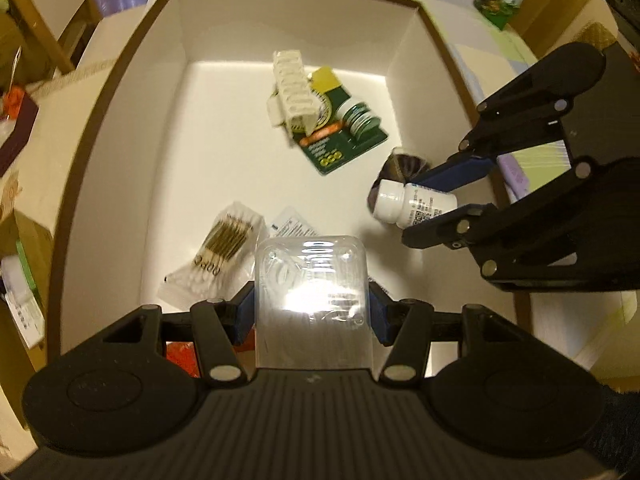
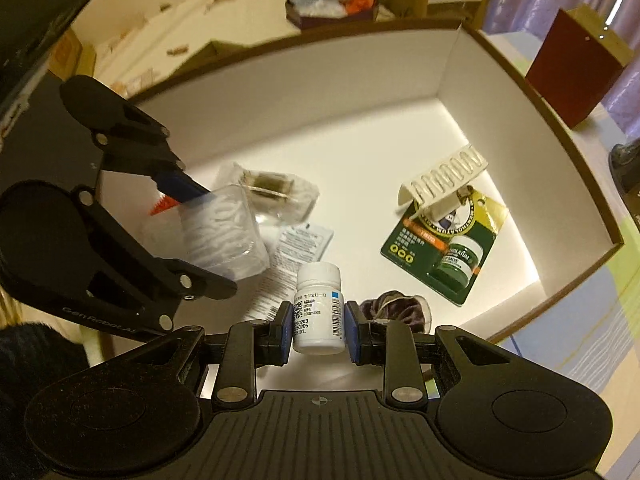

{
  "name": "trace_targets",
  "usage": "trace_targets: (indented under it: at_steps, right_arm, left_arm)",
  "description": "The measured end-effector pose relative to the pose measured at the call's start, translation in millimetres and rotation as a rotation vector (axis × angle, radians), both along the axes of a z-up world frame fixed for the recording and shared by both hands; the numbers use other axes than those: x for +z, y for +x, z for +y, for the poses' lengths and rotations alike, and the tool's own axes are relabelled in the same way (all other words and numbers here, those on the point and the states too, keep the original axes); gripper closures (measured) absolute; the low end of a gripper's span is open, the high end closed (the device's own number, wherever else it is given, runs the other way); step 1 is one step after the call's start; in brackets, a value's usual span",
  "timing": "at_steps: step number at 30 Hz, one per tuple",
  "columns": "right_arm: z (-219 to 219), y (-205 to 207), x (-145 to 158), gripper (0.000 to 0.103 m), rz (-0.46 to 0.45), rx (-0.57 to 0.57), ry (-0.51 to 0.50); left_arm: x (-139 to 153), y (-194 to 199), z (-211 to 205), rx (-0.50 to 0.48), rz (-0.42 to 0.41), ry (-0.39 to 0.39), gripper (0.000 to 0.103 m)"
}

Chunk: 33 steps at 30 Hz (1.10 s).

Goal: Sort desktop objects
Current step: 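Lower both tools into the box and open them to release the items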

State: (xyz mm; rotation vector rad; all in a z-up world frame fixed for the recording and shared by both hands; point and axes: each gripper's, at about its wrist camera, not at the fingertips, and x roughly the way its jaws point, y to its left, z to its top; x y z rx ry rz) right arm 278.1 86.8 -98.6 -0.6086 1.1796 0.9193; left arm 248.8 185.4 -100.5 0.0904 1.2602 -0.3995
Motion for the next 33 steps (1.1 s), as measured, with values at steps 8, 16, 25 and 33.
trace_targets:
  at_steps: [8,16,25,33]
  right_arm:
    - [-1,-2,-5,0.077,0.031,0.025,-0.047]
    - [-2,-7,-5,0.076,0.042,0.054,-0.057]
    - [-8,-17,7,0.032,0.003,0.089,-0.033]
    - [-13,-30,13,0.032,-0.011,0.129,-0.037]
  left_arm:
    - [-9,1,2,0.033,0.038,-0.017,0.051]
    - [3,-4,2,-0.004,0.016,-0.018,0.052]
    - [15,-15,6,-0.019,-0.009,0.009,0.052]
    - [20,-21,9,-0.030,-0.025,0.039,0.047]
